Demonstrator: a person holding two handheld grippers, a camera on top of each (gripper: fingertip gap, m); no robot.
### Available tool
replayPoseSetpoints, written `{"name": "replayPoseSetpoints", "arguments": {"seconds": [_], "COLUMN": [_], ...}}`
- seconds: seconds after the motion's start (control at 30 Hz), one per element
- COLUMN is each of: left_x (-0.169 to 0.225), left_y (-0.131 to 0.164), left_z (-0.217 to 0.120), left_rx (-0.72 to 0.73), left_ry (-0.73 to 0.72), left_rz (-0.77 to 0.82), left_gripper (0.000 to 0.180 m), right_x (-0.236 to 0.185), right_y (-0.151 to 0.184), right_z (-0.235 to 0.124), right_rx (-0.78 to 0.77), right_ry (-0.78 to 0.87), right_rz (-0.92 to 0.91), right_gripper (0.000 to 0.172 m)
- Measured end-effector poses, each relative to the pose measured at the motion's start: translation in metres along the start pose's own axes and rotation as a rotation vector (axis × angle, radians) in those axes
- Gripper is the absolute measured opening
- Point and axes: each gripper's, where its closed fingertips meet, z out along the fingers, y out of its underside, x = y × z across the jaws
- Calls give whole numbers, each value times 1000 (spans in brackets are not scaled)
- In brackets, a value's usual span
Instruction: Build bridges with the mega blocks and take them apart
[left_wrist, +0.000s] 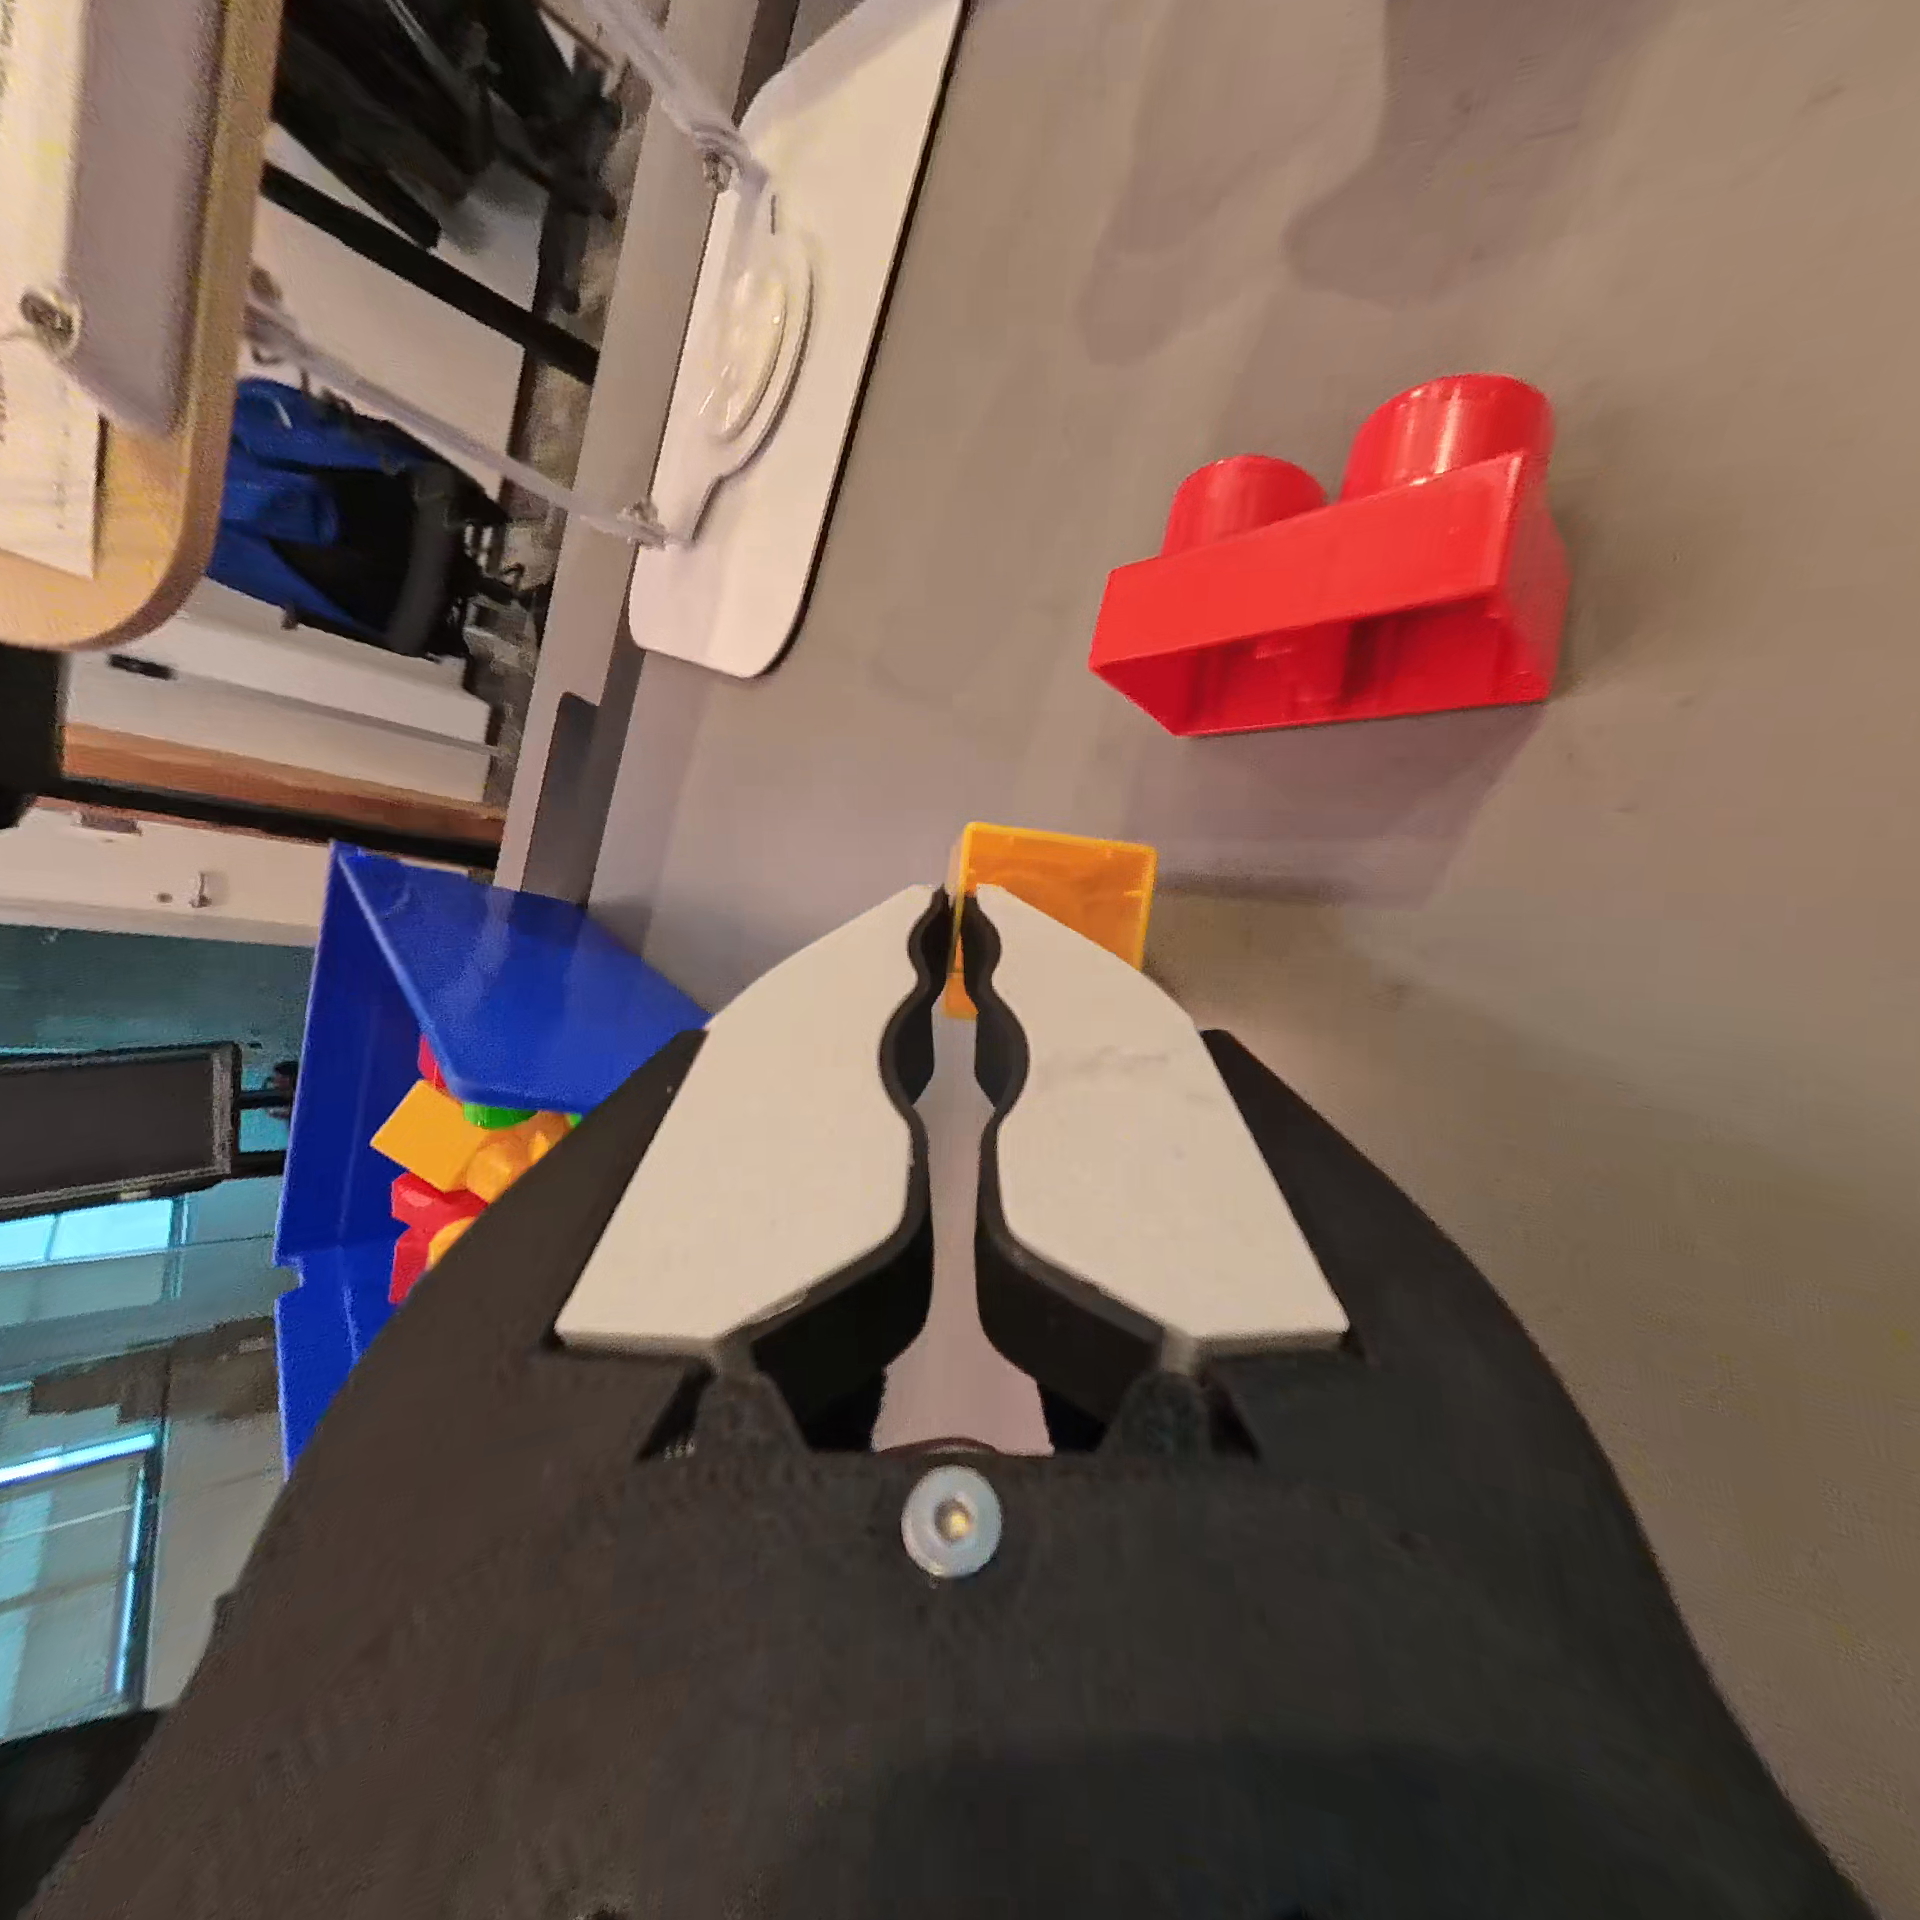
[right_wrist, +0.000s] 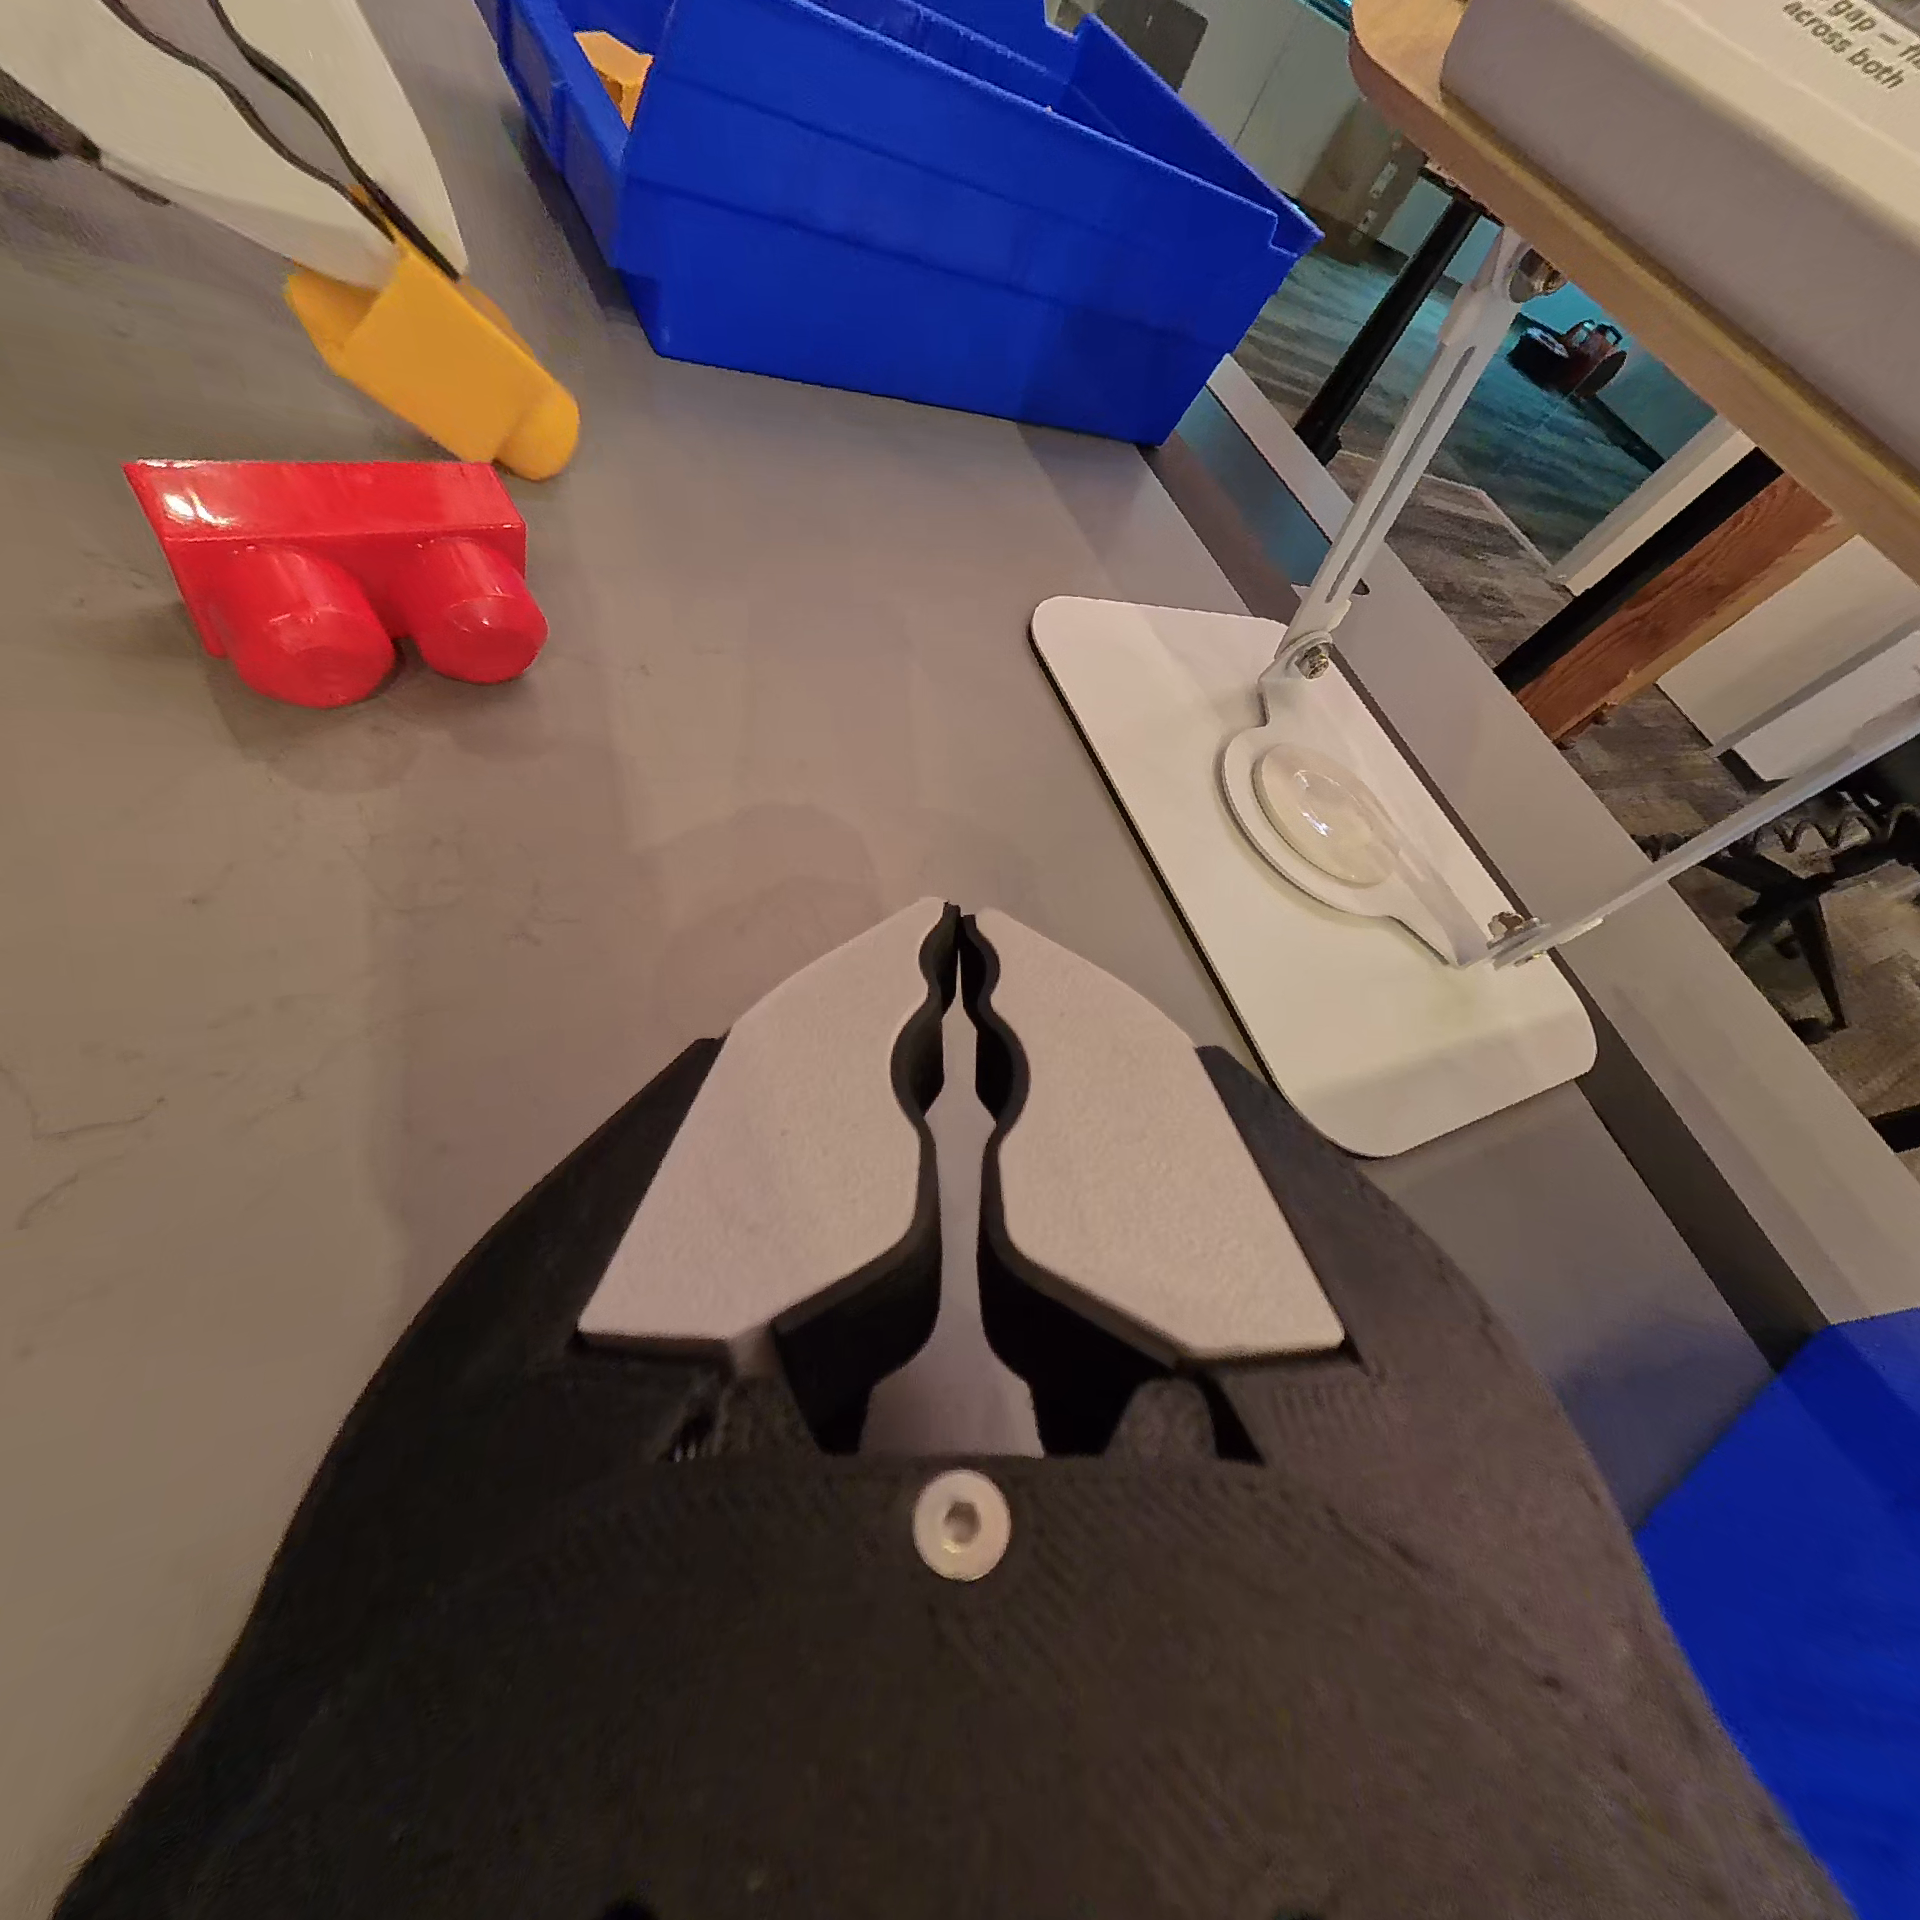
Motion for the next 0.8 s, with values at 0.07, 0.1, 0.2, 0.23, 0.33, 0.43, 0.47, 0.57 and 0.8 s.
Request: {"name": "replayPoseSetpoints", "arguments": {"seconds": [0.07, 0.1, 0.2, 0.23, 0.33, 0.43, 0.47, 0.57, 0.8], "left_x": [6, 8, 14, 16, -3, -61, -85, -154, -202], "left_y": [-2, 2, 6, 5, 1, 21, 33, 86, 181], "left_z": [2, 3, 4, 2, -16, -34, -38, -34, 23], "left_rx": [-2, -26, -26, -17, 54, 47, 23, -132, -428], "left_ry": [37, 58, 80, 82, 46, -52, -101, -237, -173], "left_rz": [0, -9, -19, -15, -53, -132, -139, -79, -26], "left_gripper": [9, 15, 29, 31, 38, 32, 28, 20, 24], "right_x": [-1, -1, -1, -1, -1, -2, -2, -2, -2], "right_y": [0, 0, 0, 0, 0, 0, 0, 1, 1], "right_z": [0, 0, 0, 0, 0, 0, 0, 0, 0], "right_rx": [-3, -3, -1, -1, 0, -2, -3, -5, -7], "right_ry": [-2, -4, -4, -4, -4, -6, -6, -8, -9], "right_rz": [-3, -5, -8, -8, -7, -7, -8, -11, -11], "right_gripper": [0, 0, 0, 0, 0, 0, 0, 0, 0]}}
